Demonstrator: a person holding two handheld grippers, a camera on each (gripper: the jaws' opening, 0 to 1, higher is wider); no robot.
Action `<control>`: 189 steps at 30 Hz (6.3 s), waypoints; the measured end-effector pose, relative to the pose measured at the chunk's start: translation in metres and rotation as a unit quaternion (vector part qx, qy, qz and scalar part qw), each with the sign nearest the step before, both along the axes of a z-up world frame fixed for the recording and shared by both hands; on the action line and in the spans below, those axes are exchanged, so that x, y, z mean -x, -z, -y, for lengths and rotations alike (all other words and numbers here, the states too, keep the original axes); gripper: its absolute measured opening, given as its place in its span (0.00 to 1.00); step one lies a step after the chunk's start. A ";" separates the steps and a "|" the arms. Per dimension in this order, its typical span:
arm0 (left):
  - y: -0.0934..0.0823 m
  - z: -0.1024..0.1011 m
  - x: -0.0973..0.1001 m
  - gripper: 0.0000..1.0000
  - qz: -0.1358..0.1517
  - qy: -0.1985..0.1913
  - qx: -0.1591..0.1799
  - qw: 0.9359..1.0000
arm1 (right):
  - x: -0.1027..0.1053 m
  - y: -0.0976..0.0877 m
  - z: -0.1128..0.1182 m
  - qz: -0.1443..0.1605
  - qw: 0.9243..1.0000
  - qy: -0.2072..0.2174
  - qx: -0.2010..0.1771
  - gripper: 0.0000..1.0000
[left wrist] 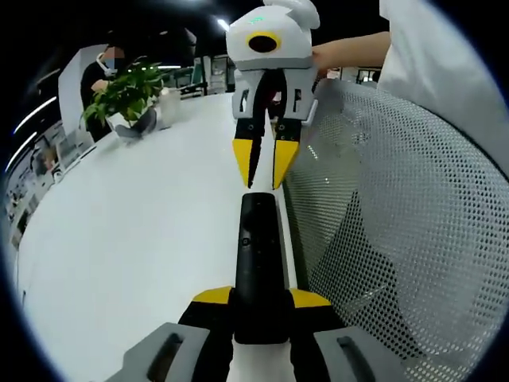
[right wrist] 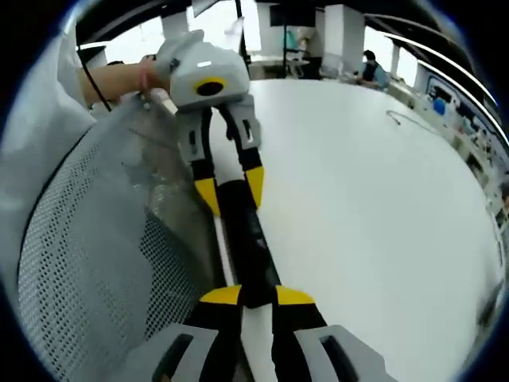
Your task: Press the specified remote control buttons in sequence, fully releasing each button before pressing the next.
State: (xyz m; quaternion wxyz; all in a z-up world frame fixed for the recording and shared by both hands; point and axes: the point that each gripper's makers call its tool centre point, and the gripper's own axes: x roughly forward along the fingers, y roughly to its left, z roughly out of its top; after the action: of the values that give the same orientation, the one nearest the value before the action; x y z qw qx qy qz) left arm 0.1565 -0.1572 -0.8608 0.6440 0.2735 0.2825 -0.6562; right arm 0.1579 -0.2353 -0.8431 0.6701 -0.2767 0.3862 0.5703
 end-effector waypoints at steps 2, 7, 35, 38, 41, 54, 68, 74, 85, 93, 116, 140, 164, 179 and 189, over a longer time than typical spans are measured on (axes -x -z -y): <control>0.000 0.001 0.000 0.24 0.002 0.001 -0.012 1.000 | -0.001 0.001 0.001 0.000 1.000 -0.005 0.007 0.07; 0.001 0.001 0.001 0.24 0.004 0.005 -0.044 0.999 | 0.000 0.006 0.005 0.004 0.999 -0.032 0.032 0.00; 0.002 0.003 -0.001 0.24 -0.008 -0.016 -0.081 0.997 | -0.004 0.013 0.004 -0.027 0.993 -0.072 0.095 0.00; 0.002 0.002 -0.002 0.24 -0.015 -0.017 -0.081 0.996 | -0.003 0.013 0.003 -0.021 0.993 -0.081 0.089 0.00; 0.003 0.002 -0.001 0.24 -0.013 -0.015 -0.081 0.997 | -0.003 0.012 0.003 -0.018 0.995 -0.067 0.077 0.00; 0.003 0.002 -0.001 0.24 -0.007 -0.016 -0.087 0.996 | 0.000 0.008 -0.001 0.012 1.000 -0.015 0.020 0.00; 0.002 0.003 -0.001 0.24 -0.011 -0.019 -0.081 0.996 | -0.002 0.011 -0.008 0.017 0.997 -0.049 0.051 0.00; 0.002 0.003 -0.001 0.24 -0.015 -0.015 -0.084 0.996 | -0.003 0.011 -0.007 0.023 0.997 -0.049 0.052 0.00; 0.002 0.002 -0.001 0.24 -0.013 -0.017 -0.081 0.997 | 0.000 0.009 -0.021 0.016 0.998 -0.048 0.026 0.00; 0.002 0.003 -0.001 0.24 -0.012 -0.017 -0.079 0.997 | 0.001 0.012 -0.021 0.038 0.995 -0.082 0.051 0.00; 0.003 0.003 -0.001 0.24 -0.013 -0.015 -0.077 0.997 | 0.001 0.010 -0.023 0.027 0.997 -0.066 0.031 0.06; 0.002 0.002 -0.001 0.24 -0.014 -0.020 -0.049 0.999 | 0.000 0.014 -0.026 0.006 0.989 -0.112 0.098 0.07; 0.001 0.002 -0.001 0.24 -0.010 -0.025 -0.035 0.999 | 0.002 0.013 -0.032 0.047 0.977 -0.187 0.087 0.07; 0.001 0.001 -0.002 0.24 -0.013 -0.033 -0.023 0.999 | -0.001 0.010 -0.032 0.033 0.990 -0.128 0.042 0.07; 0.001 0.002 -0.002 0.24 -0.011 -0.032 -0.023 0.999 | 0.001 0.010 -0.038 0.045 0.990 -0.125 0.036 0.05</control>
State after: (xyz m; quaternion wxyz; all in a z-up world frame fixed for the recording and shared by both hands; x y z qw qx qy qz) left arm 0.1580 -0.1591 -0.8618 0.6555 0.2719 0.3131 -0.6312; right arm 0.1566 -0.1978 -0.8529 0.5997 -0.3718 0.3382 0.6227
